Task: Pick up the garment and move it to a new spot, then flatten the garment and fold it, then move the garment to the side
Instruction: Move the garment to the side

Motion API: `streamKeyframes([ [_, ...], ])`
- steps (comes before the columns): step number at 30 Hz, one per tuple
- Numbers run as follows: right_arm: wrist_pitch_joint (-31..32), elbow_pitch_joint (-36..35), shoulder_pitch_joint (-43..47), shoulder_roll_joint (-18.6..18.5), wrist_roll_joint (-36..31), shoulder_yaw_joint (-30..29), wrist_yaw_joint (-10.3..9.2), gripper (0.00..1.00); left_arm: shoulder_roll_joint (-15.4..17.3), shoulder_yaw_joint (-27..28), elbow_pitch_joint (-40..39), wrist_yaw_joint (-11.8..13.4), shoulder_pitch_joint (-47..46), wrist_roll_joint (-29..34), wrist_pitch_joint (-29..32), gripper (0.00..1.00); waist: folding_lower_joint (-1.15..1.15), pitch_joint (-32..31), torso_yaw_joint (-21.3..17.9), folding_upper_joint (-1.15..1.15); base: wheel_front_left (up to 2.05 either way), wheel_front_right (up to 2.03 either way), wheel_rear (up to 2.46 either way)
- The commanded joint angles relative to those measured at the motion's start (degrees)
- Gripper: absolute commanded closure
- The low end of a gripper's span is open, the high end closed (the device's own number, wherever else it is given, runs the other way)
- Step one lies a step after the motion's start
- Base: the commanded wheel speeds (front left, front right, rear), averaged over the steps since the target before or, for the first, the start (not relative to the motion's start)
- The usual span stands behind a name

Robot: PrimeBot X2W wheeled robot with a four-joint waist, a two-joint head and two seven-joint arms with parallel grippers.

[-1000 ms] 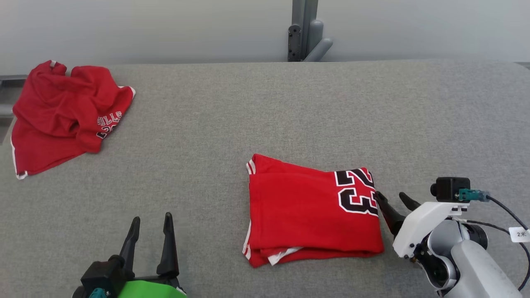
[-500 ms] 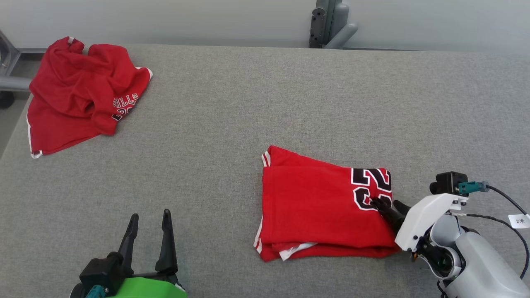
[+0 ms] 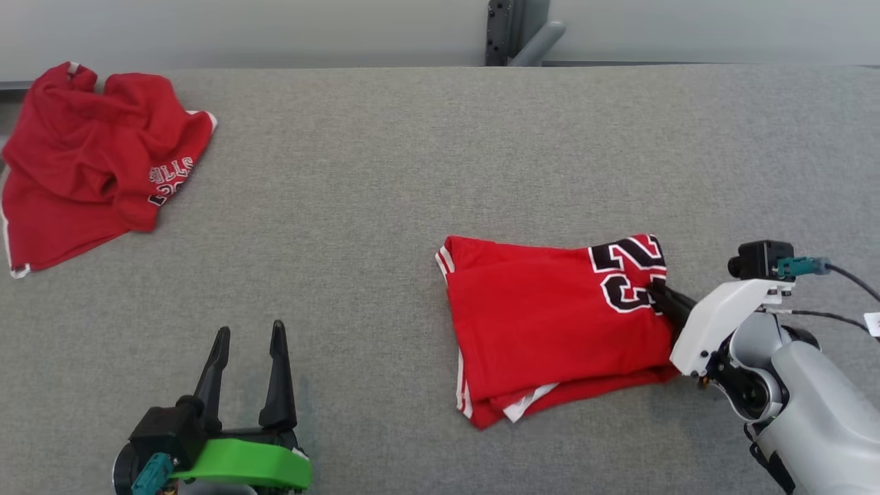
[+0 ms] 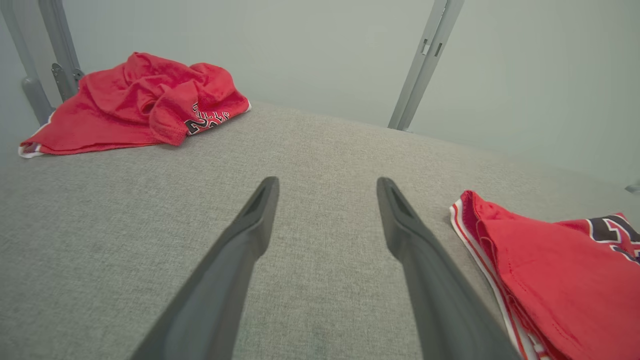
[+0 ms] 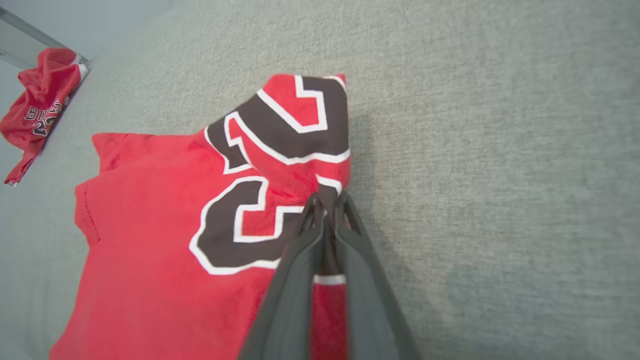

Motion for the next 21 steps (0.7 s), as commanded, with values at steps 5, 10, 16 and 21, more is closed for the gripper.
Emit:
streamKeyframes([
  [5,-1.45,0.29,-3.41,-2.35,-1.34,-0.31,-0.1,1.0,0.01,-0.19,-0.7,-0.64,-2.58,1.12,0.03,0.0,0.0,3.42,-6.72,0.14,0.0,0.0,0.0],
  [10,-2.39,0.32,-6.49,-3.28,-2.12,-0.45,-0.1,1.0,0.42,-0.22,-1.22,-1.05,-4.35,2.44,0.03,0.0,0.0,6.58,-13.31,0.14,0.0,0.0,0.0],
  [16,-3.87,1.05,-9.6,-2.13,-2.37,-0.46,-0.1,1.0,1.72,-0.71,-1.2,-1.37,-6.58,3.27,0.23,0.0,0.0,9.76,-19.77,0.14,0.0,0.0,0.0],
  [21,-5.76,3.01,-13.61,-0.63,-3.05,-0.32,-0.1,1.0,3.34,-0.97,-1.74,-1.35,-8.72,4.11,1.25,0.0,0.0,12.23,-24.52,0.14,0.0,0.0,0.0],
])
